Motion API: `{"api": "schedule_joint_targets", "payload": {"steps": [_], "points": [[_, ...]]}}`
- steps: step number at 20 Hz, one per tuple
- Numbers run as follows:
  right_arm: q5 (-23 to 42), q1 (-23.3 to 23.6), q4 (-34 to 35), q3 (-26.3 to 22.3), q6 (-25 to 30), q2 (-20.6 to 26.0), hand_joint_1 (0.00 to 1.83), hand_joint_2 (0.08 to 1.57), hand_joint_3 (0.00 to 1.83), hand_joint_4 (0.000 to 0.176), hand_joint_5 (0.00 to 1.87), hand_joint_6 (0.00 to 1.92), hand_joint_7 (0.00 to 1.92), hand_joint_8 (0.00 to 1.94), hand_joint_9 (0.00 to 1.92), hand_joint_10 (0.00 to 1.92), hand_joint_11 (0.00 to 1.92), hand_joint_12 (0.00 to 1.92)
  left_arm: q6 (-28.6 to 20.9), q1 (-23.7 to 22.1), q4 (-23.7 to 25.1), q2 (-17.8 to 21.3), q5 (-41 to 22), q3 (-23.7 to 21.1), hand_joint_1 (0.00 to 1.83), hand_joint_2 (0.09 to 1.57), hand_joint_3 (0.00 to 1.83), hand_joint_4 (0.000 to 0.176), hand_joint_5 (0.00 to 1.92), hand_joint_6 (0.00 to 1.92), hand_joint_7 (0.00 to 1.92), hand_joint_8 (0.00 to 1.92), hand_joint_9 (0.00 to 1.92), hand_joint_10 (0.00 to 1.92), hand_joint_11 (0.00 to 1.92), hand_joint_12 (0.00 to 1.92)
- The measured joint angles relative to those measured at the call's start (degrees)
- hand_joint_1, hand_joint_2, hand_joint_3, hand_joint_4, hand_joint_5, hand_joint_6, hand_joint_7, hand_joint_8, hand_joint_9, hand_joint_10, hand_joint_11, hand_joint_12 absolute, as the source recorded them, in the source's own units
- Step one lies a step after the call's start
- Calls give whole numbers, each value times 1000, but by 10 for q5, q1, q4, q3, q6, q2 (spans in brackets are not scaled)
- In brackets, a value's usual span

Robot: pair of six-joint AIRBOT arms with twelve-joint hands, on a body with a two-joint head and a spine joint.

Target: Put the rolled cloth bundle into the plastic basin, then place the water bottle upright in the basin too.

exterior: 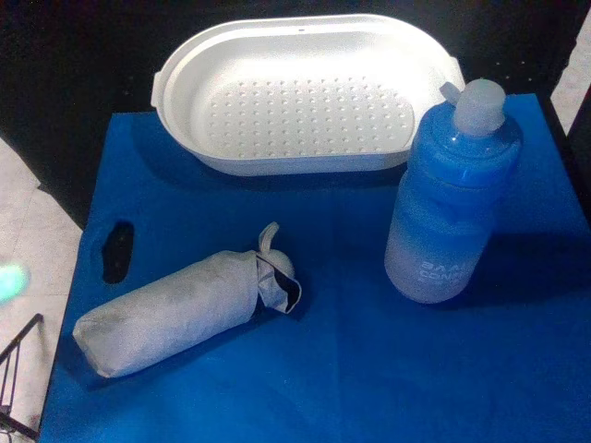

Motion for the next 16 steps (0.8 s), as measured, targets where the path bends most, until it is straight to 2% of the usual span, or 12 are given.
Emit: {"api": "schedule_joint_targets", "payload": {"steps": [2, 5, 6, 7, 8, 9, 10, 11, 12, 15, 16], "points": [[-1, 0, -2, 0, 0, 0, 58, 1294, 2, 176, 292, 1, 262, 0, 236, 1, 0, 602, -1, 0, 2, 0, -1, 0, 0, 1088, 0, 176, 113, 2, 106, 1, 113, 1, 37, 297], [-3, 0, -2, 0, 0, 0, 28, 1311, 2, 176, 291, 3, 251, 2, 228, 3, 5, 547, -1, 0, 7, -3, 2, 7, 27, 1144, 10, 176, 127, 9, 68, 1, 47, 0, 0, 217], [-3, 0, -2, 0, 0, 0, 31, 1308, 0, 176, 295, 4, 254, 3, 228, 3, 6, 549, -1, 0, 9, -4, 7, 11, 67, 1144, 6, 176, 120, 4, 78, 4, 67, 7, 11, 219], [-6, 0, -2, 0, 0, 0, 42, 1305, 0, 176, 310, 7, 255, 2, 222, 0, 7, 557, -3, -11, 24, -4, 27, 16, 232, 1049, 0, 176, 113, 0, 96, 0, 84, 2, 40, 172], [-9, 0, -1, 0, 0, 0, 66, 1299, 0, 176, 330, 9, 267, 4, 224, 1, 0, 556, -4, -22, 37, -3, 39, 19, 357, 1042, 0, 142, 117, 1, 102, 2, 108, 8, 63, 164], [-11, 0, -2, 1, 0, 0, 91, 1308, 1, 176, 342, 8, 267, 2, 215, 2, 1, 520, -5, -39, 71, 5, 57, 19, 476, 1002, 0, 142, 95, 0, 68, 0, 92, 0, 103, 113], [-13, 0, -3, 1, 0, 0, 107, 1307, 0, 176, 349, 7, 270, 2, 215, 1, 0, 525, -5, -48, 92, 8, 64, 19, 515, 991, 1, 127, 65, 0, 52, 0, 78, 0, 103, 69], [-14, 0, -2, 1, 0, 0, 124, 1287, 0, 176, 355, 5, 259, 0, 197, 0, 0, 532, -6, -65, 121, 10, 72, 21, 622, 847, 0, 132, 81, 0, 88, 1, 139, 2, 222, 37], [-14, 0, -2, 1, 0, 0, 136, 1285, 0, 176, 355, 3, 243, 0, 181, 0, 0, 533, -6, -78, 145, 12, 86, 21, 676, 817, 0, 154, 155, 8, 148, 6, 188, 7, 219, 22], [-16, 0, 0, 1, 0, 0, 129, 1281, 0, 176, 349, 0, 245, 5, 173, 2, 0, 576, -6, -125, 199, 16, 147, 33, 650, 851, 1, 132, 247, 6, 278, 12, 274, 13, 249, 26], [-16, 0, -1, 2, 0, -1, 146, 1273, 0, 171, 346, 0, 233, 1, 180, 3, 0, 566, -6, -142, 217, 16, 169, 38, 672, 836, 0, 148, 221, 0, 268, 2, 269, 6, 259, 28]]}}
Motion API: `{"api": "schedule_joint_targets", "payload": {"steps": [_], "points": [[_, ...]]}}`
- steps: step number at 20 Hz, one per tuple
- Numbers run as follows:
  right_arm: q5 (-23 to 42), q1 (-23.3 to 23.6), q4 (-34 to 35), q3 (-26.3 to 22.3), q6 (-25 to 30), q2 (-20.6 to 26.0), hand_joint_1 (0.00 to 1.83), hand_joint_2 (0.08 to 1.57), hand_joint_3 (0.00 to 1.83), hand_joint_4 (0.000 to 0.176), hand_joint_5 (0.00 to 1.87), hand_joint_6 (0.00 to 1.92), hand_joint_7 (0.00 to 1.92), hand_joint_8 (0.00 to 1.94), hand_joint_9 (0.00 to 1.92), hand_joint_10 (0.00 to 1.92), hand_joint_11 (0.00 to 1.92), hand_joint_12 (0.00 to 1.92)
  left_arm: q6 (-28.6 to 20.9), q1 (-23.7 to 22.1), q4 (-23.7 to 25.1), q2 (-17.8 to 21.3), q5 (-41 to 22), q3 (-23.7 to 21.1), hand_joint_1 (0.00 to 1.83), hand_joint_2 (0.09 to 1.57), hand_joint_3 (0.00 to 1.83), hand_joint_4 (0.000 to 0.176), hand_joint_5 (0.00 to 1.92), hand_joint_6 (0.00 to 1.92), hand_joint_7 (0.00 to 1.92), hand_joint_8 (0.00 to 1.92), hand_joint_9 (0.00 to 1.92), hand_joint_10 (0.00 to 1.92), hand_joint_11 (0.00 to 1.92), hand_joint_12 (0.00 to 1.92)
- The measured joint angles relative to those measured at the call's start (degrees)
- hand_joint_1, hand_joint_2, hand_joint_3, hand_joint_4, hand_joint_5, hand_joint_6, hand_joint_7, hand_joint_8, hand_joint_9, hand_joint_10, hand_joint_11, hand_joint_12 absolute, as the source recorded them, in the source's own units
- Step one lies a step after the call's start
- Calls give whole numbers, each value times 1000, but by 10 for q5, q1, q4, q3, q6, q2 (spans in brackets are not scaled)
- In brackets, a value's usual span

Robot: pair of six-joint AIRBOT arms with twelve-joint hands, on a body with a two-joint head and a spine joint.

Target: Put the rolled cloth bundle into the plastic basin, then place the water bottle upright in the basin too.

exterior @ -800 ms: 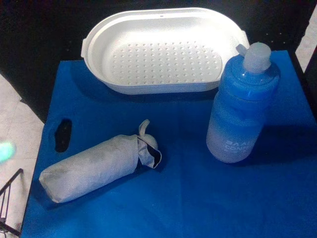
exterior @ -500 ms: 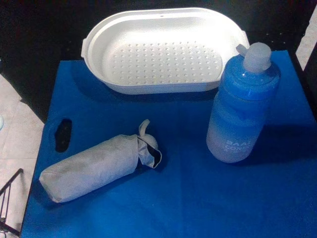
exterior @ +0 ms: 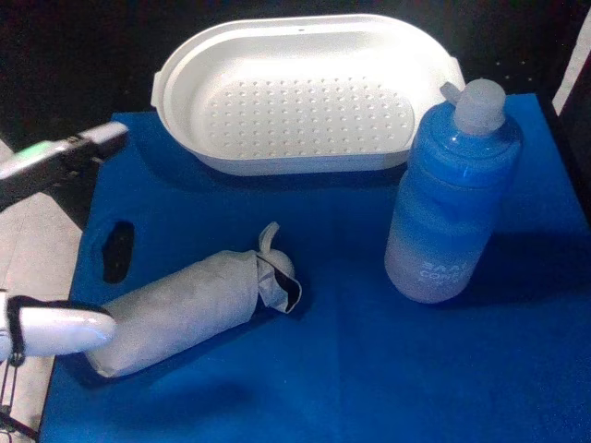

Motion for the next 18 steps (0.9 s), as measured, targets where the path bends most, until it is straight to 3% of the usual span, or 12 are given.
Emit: {"api": "schedule_joint_targets", "payload": {"steps": [1, 2, 3, 6, 8, 11, 12, 14, 15, 16, 18], "points": [[0, 0, -2, 2, 0, -2, 164, 1282, 0, 157, 349, 0, 237, 1, 201, 4, 0, 595, 0, -13, 13, 0, 19, 2, 645, 852, 3, 173, 159, 0, 212, 0, 233, 0, 240, 17], [-1, 0, -2, 2, 0, -3, 172, 1292, 4, 154, 351, 1, 251, 6, 212, 7, 0, 603, -1, -27, 34, 0, 42, 7, 650, 851, 2, 176, 138, 0, 198, 0, 227, 0, 239, 16], [-3, 0, -2, 2, 0, -3, 189, 1292, 2, 169, 362, 4, 253, 4, 215, 4, 0, 614, -6, -39, 52, 0, 64, 12, 685, 864, 5, 176, 89, 2, 118, 0, 134, 0, 159, 5], [-4, 0, 0, 4, 0, -3, 242, 1308, 0, 148, 390, 6, 279, 5, 246, 6, 0, 710, -10, -78, 86, -1, 120, 29, 773, 903, 11, 176, 127, 8, 139, 4, 164, 8, 238, 35], [-4, 0, 0, 4, 0, -3, 280, 1320, 3, 176, 400, 4, 270, 0, 204, 0, 0, 683, -11, -113, 109, -9, 167, 45, 833, 912, 6, 176, 133, 8, 168, 8, 179, 7, 261, 41], [-4, 0, 0, 4, 0, -3, 338, 1342, 4, 167, 414, 3, 259, 0, 233, 6, 0, 680, -11, -172, 177, -27, 243, 56, 848, 927, 8, 176, 155, 9, 123, 0, 158, 0, 289, 56], [-4, 0, 0, 4, 0, -3, 386, 1350, 2, 170, 428, 4, 272, 3, 247, 6, 0, 718, -12, -198, 217, -33, 274, 60, 882, 906, 5, 176, 163, 6, 131, 9, 229, 2, 351, 256], [-4, 0, 0, 4, 0, -3, 393, 1354, 2, 166, 440, 4, 277, 2, 255, 5, 0, 740, -13, -229, 259, -38, 310, 62, 911, 885, 0, 176, 153, 3, 146, 4, 234, 3, 152, 717], [-4, 0, 0, 4, 0, -3, 351, 1346, 0, 170, 459, 4, 287, 2, 249, 1, 0, 657, -13, -250, 287, -42, 337, 62, 923, 869, 0, 176, 106, 1, 120, 0, 253, 0, 81, 1029], [-4, 0, 0, 4, 0, -3, 349, 1344, 0, 155, 469, 2, 294, 1, 218, 6, 0, 504, -13, -260, 309, -46, 353, 62, 931, 874, 0, 176, 103, 0, 112, 0, 268, 0, 59, 1160], [-5, 0, 0, 4, 0, -3, 329, 1337, 0, 143, 489, 3, 306, 1, 238, 6, 0, 585, -13, -263, 323, -52, 376, 63, 927, 884, 0, 176, 137, 3, 117, 6, 261, 0, 4, 1232]]}}
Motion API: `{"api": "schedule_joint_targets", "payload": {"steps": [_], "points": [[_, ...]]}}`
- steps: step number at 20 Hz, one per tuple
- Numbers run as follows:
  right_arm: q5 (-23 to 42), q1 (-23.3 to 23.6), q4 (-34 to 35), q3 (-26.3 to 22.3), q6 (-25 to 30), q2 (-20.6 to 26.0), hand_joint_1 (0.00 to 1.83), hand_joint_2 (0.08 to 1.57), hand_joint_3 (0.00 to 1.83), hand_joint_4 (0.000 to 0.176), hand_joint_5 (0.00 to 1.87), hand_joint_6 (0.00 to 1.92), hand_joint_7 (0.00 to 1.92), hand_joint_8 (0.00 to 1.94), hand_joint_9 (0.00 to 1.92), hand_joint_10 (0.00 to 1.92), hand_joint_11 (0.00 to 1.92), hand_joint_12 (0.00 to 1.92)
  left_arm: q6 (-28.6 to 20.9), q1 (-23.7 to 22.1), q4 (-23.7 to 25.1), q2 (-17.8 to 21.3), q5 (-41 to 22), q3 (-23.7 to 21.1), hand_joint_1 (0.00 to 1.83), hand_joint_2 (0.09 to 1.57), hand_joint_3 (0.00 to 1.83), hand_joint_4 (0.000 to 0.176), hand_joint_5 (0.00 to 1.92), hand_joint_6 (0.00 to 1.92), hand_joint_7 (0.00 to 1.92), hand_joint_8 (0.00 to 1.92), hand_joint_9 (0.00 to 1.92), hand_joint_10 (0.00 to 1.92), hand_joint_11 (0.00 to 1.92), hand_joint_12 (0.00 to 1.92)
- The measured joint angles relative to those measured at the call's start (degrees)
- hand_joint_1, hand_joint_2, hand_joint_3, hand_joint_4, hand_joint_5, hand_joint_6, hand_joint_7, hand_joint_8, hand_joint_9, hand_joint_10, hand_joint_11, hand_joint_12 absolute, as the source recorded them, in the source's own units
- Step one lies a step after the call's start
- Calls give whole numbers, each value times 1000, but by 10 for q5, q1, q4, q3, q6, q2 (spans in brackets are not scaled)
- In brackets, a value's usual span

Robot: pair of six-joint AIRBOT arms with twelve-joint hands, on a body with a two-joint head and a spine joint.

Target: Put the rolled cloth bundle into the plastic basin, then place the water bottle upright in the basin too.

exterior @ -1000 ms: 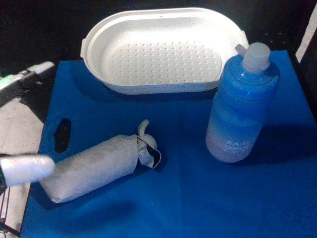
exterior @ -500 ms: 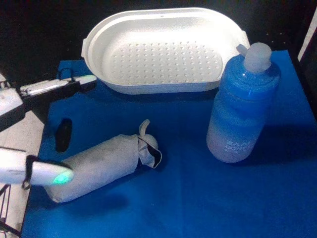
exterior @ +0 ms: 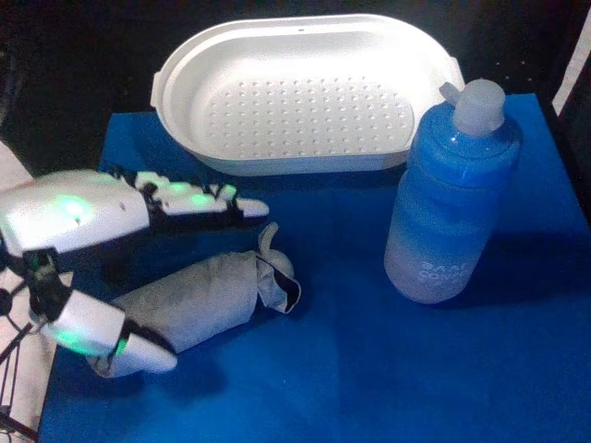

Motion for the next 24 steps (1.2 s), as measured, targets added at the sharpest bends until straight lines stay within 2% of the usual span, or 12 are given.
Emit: {"api": "schedule_joint_targets", "payload": {"steps": [3, 6, 13, 14, 16, 17, 18, 19, 20, 22, 23, 24], "points": [[0, 0, 0, 0, 0, -1, 358, 1335, 0, 160, 508, 3, 324, 2, 273, 5, 0, 788, 0, 0, 2, -7, 36, 10, 919, 878, 0, 176, 144, 0, 118, 6, 218, 4, 0, 1108], [-1, 0, 0, 0, 0, -3, 362, 1335, 0, 165, 508, 1, 311, 1, 254, 4, 0, 739, 0, 0, 3, -10, 52, 16, 957, 888, 1, 174, 203, 4, 154, 2, 233, 2, 0, 1166], [-1, 0, 0, 0, 1, -4, 404, 1336, 0, 149, 534, 2, 321, 1, 233, 1, 0, 663, 2, 0, -1, -38, 75, 35, 876, 962, 4, 167, 229, 1, 293, 8, 385, 18, 0, 1415], [-1, 0, 1, 0, 1, -4, 386, 1333, 0, 146, 536, 2, 323, 1, 233, 1, 0, 662, 4, -2, -5, -42, 77, 38, 863, 984, 2, 151, 268, 2, 377, 7, 458, 25, 0, 1455], [-1, 0, 0, 0, 1, -4, 372, 1334, 1, 147, 534, 0, 323, 0, 232, 0, 0, 667, 7, -5, -6, -46, 75, 43, 929, 1007, 1, 70, 487, 18, 570, 32, 602, 83, 2, 1569], [-2, 0, 0, 0, 1, -5, 388, 1335, 0, 149, 539, 1, 322, 0, 235, 1, 0, 698, 10, -5, -9, -49, 71, 44, 989, 1043, 2, 29, 710, 12, 704, 57, 444, 759, 75, 1628], [-2, 0, 0, 0, 1, -5, 390, 1335, 0, 148, 544, 2, 325, 1, 236, 1, 0, 706, 12, -5, -12, -52, 68, 45, 1023, 1128, 14, 57, 854, 899, 752, 201, 343, 1223, 121, 1708], [-3, 0, 0, 0, 1, -5, 403, 1336, 0, 143, 547, 2, 328, 2, 243, 3, 0, 719, 11, -6, -13, -53, 67, 45, 1104, 1168, 5, 0, 843, 1132, 584, 1122, 368, 1622, 226, 1878], [-3, 0, 0, 0, 1, -5, 401, 1341, 1, 148, 541, 1, 318, 0, 243, 2, 0, 712, 11, -6, -17, -53, 67, 45, 1297, 1131, 0, 0, 679, 1392, 497, 1857, 460, 1905, 404, 1919], [-3, 0, 0, 0, 1, -5, 403, 1340, 1, 152, 544, 2, 322, 3, 251, 4, 0, 710, 9, -8, -18, -53, 67, 45, 1476, 1165, 3, 0, 678, 1688, 651, 1822, 660, 1921, 650, 1921], [-3, 0, 2, 0, 1, -5, 408, 1344, 2, 140, 542, 1, 322, 2, 256, 6, 0, 712, 3, -8, -19, -54, 66, 45, 1578, 1189, 1, 0, 722, 1891, 711, 1904, 798, 1921, 855, 1921], [-3, 0, 3, 0, 1, -6, 407, 1346, 3, 131, 536, 0, 319, 0, 257, 5, 0, 712, 1, -8, -18, -55, 65, 45, 1631, 1186, 0, 0, 755, 1920, 761, 1920, 889, 1921, 964, 1921]]}}
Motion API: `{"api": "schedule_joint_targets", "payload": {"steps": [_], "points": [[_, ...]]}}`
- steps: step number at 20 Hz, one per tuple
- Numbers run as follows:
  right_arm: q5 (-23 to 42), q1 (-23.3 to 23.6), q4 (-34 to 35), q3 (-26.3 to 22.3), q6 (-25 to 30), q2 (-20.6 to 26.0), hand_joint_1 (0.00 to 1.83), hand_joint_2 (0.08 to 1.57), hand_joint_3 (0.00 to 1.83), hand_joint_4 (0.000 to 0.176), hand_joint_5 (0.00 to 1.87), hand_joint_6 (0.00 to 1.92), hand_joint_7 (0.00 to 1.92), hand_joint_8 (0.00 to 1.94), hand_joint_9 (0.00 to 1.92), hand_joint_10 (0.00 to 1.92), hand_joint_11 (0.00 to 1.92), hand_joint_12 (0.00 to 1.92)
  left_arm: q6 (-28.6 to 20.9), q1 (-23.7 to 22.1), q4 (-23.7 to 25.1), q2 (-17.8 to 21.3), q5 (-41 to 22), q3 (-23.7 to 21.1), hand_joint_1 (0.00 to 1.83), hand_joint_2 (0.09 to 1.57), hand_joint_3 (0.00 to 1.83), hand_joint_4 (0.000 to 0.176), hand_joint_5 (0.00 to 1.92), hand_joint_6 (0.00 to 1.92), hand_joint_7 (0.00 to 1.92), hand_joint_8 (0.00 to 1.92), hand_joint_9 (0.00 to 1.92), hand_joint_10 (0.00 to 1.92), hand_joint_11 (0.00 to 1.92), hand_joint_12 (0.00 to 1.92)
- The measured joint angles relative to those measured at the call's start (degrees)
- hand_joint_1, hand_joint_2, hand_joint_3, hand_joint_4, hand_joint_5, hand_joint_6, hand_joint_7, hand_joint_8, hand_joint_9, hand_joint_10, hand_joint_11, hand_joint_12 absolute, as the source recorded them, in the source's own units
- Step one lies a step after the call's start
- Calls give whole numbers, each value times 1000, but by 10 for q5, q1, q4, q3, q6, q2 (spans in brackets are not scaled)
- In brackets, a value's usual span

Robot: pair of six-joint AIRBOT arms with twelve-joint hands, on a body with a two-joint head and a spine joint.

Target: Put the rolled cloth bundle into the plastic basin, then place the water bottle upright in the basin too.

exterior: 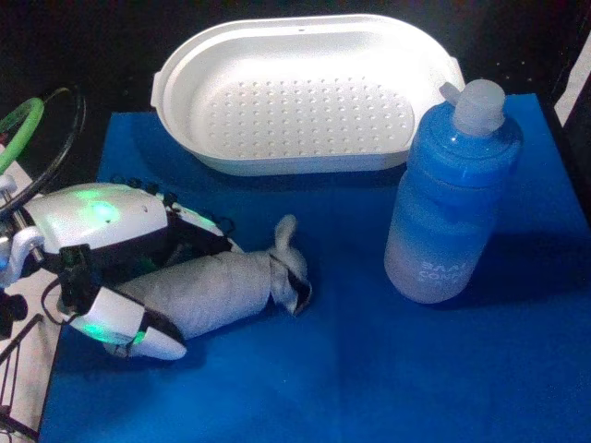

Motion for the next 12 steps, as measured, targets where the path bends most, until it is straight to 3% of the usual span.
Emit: {"api": "schedule_joint_targets", "payload": {"steps": [2, 3, 4, 5, 6, 7, 9, 10, 12], "points": [[0, 0, 0, 0, 0, -2, 388, 1333, 0, 148, 544, 3, 330, 3, 253, 1, 0, 686, 0, 0, 2, -2, -5, 0, 1607, 1174, 0, 0, 833, 1921, 864, 1921, 1071, 1921, 1184, 1921], [-1, 0, -2, 0, 0, -2, 390, 1331, 0, 136, 544, 2, 332, 2, 249, 0, 0, 678, 0, 0, 2, -2, -5, -1, 1603, 1177, 0, 2, 843, 1921, 917, 1921, 1180, 1921, 1323, 1921], [-2, 0, -1, 0, 0, -2, 377, 1324, 0, 146, 552, 3, 335, 1, 250, 0, 0, 691, 1, 0, 2, -2, -5, -1, 1626, 1160, 0, 36, 881, 1921, 972, 1921, 1312, 1921, 1487, 1921], [-2, 0, 0, 0, 0, -2, 375, 1320, 0, 153, 554, 2, 332, 0, 242, 0, 0, 673, 1, 0, 2, -2, -5, -1, 1640, 1144, 0, 107, 907, 1921, 1028, 1921, 1420, 1921, 1610, 1921], [-2, 0, 0, 0, 0, -2, 388, 1331, 1, 130, 557, 1, 342, 2, 261, 5, 0, 697, 2, 0, 2, -2, -5, -1, 1586, 1146, 0, 169, 880, 1921, 1033, 1921, 1478, 1921, 1679, 1921], [-2, 0, 0, 0, 0, -2, 390, 1333, 1, 130, 558, 1, 341, 1, 266, 4, 0, 732, 4, 0, 0, -2, -4, -1, 1545, 1136, 0, 176, 872, 1921, 1027, 1921, 1486, 1921, 1688, 1921], [-2, 0, 0, 0, 0, -5, 397, 1335, 1, 120, 558, 0, 351, 2, 277, 4, 0, 764, 9, 0, -7, -2, -5, -1, 1468, 1133, 0, 171, 860, 1921, 1075, 1921, 1471, 1921, 1656, 1921], [-5, 0, 0, 0, 0, -5, 399, 1337, 1, 121, 555, 0, 354, 2, 274, 1, 0, 768, 9, -5, -6, -1, -6, -1, 1408, 1149, 4, 165, 836, 1921, 1103, 1921, 1450, 1921, 1626, 1921], [-6, 0, 0, 0, 0, -5, 395, 1328, 0, 135, 558, 1, 350, 0, 273, 1, 0, 763, 17, -13, 3, 7, -8, -8, 1467, 1166, 3, 159, 799, 1921, 1088, 1921, 1412, 1921, 1584, 1921]]}}
